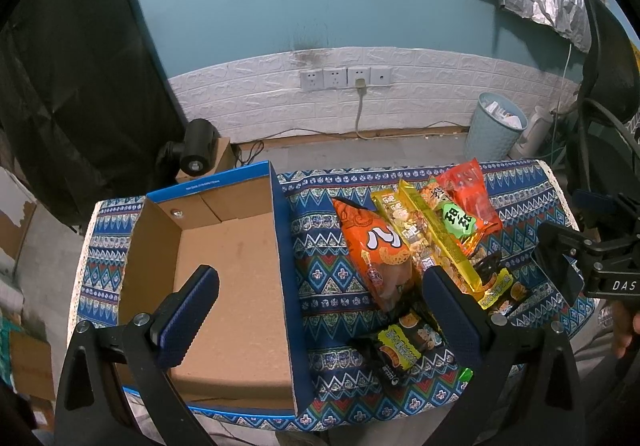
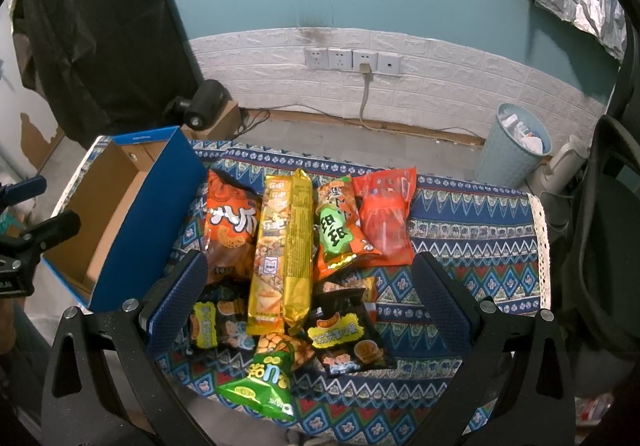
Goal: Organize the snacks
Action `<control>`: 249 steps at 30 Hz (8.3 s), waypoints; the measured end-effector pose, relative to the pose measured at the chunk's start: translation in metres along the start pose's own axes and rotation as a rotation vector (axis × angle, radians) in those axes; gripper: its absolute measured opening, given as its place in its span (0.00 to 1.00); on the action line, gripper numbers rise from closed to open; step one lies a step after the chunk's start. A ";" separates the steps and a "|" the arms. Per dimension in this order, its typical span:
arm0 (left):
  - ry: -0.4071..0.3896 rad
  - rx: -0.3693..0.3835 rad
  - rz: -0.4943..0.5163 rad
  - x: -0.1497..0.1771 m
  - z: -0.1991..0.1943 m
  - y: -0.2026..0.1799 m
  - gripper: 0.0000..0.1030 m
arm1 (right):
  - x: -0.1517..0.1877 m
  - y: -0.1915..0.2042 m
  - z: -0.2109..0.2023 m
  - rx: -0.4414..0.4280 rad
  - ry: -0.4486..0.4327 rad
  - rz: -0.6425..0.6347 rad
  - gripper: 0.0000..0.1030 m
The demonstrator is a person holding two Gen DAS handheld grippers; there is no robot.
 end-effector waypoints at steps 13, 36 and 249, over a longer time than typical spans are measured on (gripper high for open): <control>0.011 0.002 -0.007 0.000 0.002 0.000 1.00 | 0.000 0.000 0.000 0.001 0.002 0.000 0.98; 0.022 0.009 -0.010 0.001 0.002 0.000 1.00 | 0.000 -0.001 0.000 0.000 0.002 0.000 0.98; 0.090 -0.062 -0.252 0.023 0.034 0.157 0.64 | -0.069 0.211 0.096 -0.264 0.157 -0.232 0.77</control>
Point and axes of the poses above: each gripper's, at about its wrist camera, not at the fingertips, and z roughly the way its jaws point, y to its left, x to its underside, the point moved 6 cm from there along z, roughly the way its jaws point, and after that the axes turned 11 degrees about -z, right-handed, at the moved point
